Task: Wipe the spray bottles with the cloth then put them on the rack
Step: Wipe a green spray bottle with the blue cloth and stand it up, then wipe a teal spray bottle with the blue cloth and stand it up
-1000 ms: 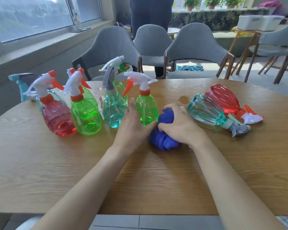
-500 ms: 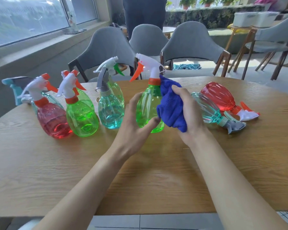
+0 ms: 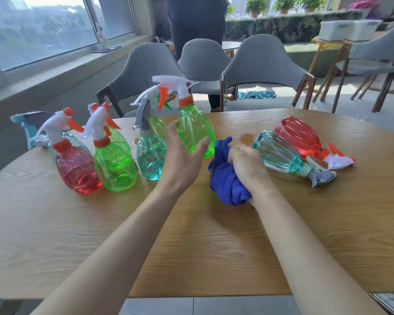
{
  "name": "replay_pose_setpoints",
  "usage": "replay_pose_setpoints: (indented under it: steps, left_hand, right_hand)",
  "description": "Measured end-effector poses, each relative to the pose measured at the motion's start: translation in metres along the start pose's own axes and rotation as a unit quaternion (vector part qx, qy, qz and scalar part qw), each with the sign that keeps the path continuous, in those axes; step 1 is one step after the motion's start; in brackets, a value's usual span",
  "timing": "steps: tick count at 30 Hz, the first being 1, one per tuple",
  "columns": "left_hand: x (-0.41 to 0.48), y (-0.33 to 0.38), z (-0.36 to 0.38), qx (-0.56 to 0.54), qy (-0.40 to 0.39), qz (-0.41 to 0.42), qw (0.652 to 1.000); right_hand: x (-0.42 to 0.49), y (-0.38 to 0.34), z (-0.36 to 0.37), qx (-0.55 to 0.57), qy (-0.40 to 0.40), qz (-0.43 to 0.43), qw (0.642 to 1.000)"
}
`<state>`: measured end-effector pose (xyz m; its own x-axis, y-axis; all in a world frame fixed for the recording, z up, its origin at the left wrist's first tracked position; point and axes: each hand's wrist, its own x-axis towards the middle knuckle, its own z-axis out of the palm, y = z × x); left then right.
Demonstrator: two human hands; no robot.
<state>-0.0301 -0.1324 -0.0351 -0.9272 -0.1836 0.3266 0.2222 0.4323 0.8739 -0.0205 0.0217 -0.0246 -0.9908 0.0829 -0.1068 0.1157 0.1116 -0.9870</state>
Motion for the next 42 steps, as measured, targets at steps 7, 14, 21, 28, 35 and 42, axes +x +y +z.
replay_pose_setpoints:
  steps: [7, 14, 21, 28, 35, 42]
  left_hand:
    - [0.013, -0.020, 0.019, 0.117, -0.016, 0.005, 0.993]
    - [0.003, -0.021, 0.017, 0.137, -0.004, 0.009, 0.990]
    - [-0.023, -0.010, 0.023, 0.288, 0.020, 0.207, 0.935]
    - [-0.009, -0.009, 0.031, 0.270, -0.074, 0.139, 0.950]
    - [0.003, -0.005, 0.033, 0.216, -0.096, 0.073, 0.969]
    - [0.010, 0.029, 0.066, 0.175, -0.164, 0.191, 0.952]
  right_hand:
    - [0.000, 0.001, -0.013, 0.026, 0.028, -0.009, 0.999]
    - [0.004, 0.000, -0.016, 0.028, 0.035, -0.020, 0.999]
    - [0.004, -0.002, -0.021, 0.046, 0.048, -0.050, 0.997]
    - [-0.001, -0.002, -0.026, 0.048, 0.046, -0.057, 0.996]
    - [-0.004, -0.001, -0.034, 0.044, 0.044, -0.060, 0.996]
    - [-0.008, -0.006, -0.055, 0.078, 0.119, -0.104, 0.984]
